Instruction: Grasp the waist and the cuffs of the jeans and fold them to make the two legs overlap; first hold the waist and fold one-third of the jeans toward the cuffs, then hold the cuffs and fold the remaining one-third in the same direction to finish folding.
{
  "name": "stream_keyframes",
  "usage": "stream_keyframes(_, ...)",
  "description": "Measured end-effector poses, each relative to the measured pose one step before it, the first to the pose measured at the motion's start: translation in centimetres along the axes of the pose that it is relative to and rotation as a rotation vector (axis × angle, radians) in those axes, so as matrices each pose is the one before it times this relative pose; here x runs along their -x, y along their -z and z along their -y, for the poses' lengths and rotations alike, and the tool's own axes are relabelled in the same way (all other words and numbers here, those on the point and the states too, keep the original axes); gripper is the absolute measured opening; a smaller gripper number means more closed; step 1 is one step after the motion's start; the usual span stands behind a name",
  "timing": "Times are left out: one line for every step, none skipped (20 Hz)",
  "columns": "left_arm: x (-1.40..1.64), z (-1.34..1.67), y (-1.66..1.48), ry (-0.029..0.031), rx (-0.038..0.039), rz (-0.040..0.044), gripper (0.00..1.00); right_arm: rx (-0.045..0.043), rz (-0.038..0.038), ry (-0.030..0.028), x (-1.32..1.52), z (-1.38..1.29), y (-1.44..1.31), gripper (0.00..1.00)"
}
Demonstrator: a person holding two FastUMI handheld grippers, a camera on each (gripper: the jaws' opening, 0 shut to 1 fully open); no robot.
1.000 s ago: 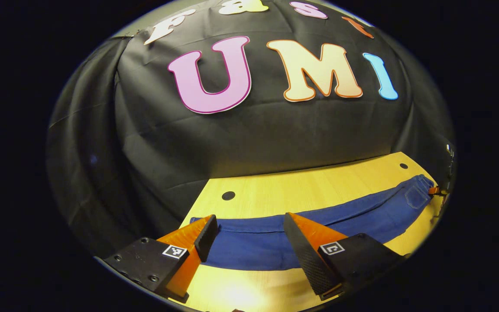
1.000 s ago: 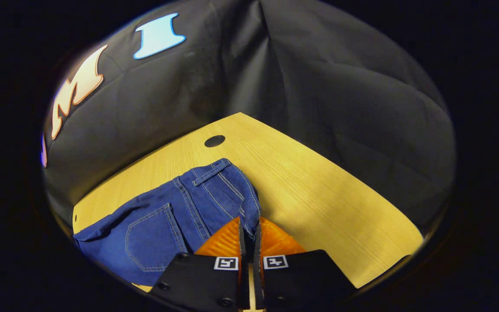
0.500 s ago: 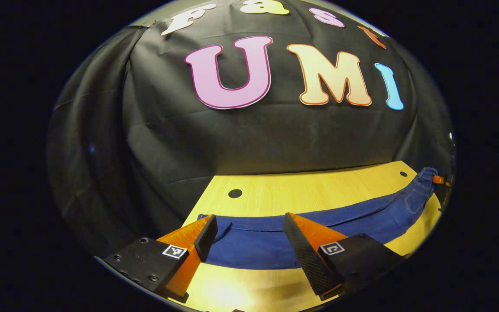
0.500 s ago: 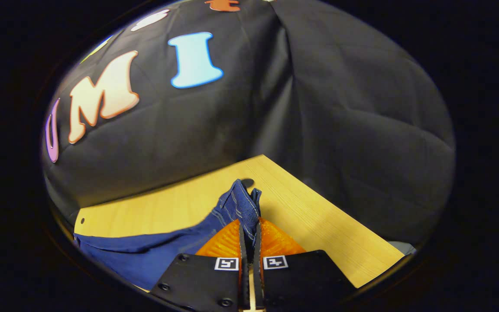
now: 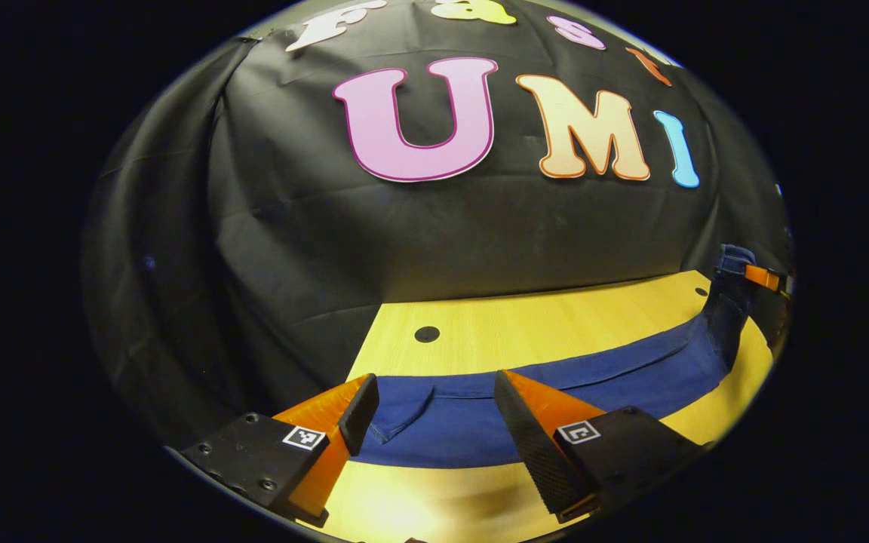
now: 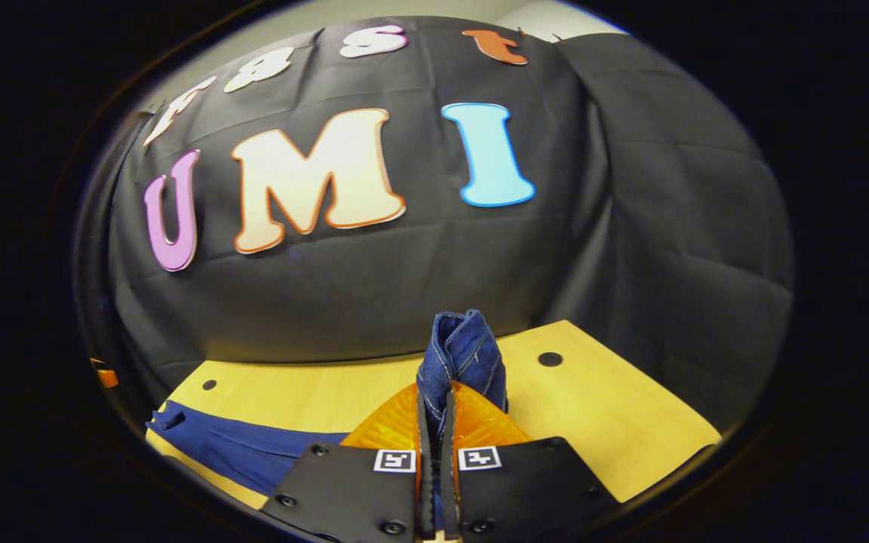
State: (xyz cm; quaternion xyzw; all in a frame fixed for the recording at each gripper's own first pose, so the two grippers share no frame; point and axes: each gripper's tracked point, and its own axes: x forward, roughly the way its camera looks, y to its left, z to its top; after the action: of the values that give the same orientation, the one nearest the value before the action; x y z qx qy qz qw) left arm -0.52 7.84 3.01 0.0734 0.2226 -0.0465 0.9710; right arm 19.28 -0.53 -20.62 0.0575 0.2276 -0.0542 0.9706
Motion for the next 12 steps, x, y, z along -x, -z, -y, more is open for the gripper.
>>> stream_keyframes(-0.077,-0.551,0.061,0.00595,0.00011,-0.00065,0.95,-0.00618,0.00399,-0.01770,0.233,-2.309,0.209,0.06)
stream_keyframes(-0.087,-0.660,0.181,0.00596,0.00120,-0.00022,0.95,-0.00701,0.00303,-0.01281,0.171,-1.824,0.046,0.06)
stream_keyframes(-0.076,-0.628,0.092,0.00790,0.00191,-0.00225,0.95,-0.00673,0.00619,-0.01706,0.094,-1.724,-0.012,0.06)
stream_keyframes(-0.131,-0.507,0.409,0.00748,0.00220,-0.00322,0.95,-0.00388,0.00680,-0.01527,-0.033,-1.721,-0.031,0.06)
stream_keyframes(-0.204,-0.509,0.168,0.00730,-0.00076,-0.00569,0.95,-0.00365,0.00505,-0.02297,0.250,-1.531,0.280,0.06)
stream_keyframes(-0.168,-0.600,0.402,0.00644,-0.00166,-0.00498,0.95,-0.00870,0.01562,-0.02172,0.001,-1.867,0.052,0.06)
stream_keyframes(-0.109,-0.558,0.111,0.00680,-0.00151,-0.00477,0.95,-0.01003,0.00297,-0.02161,0.010,-1.763,0.357,0.06)
stream_keyframes(-0.196,-0.546,0.204,0.00859,-0.00169,-0.00272,0.95,-0.01346,0.00076,-0.02075,-0.124,-1.769,0.487,0.06)
stream_keyframes(-0.094,-0.505,0.091,0.00806,-0.00118,0.00100,1.00,-0.00937,0.00031,-0.02480,0.015,-1.868,0.567,0.06)
stream_keyframes(-0.135,-0.494,0.048,0.00615,-0.00215,0.00122,0.95,-0.00826,0.00114,-0.02404,-0.237,-1.865,0.594,0.06)
stream_keyframes(-0.112,-0.591,-0.060,0.00358,-0.00144,0.00134,0.95,-0.00573,-0.00731,-0.02389,-0.266,-1.737,0.973,0.06)
stream_keyframes(-0.039,-0.472,0.025,0.00342,-0.00115,-0.00026,0.95,-0.00296,-0.01058,-0.02015,-0.477,-1.691,1.095,0.06)
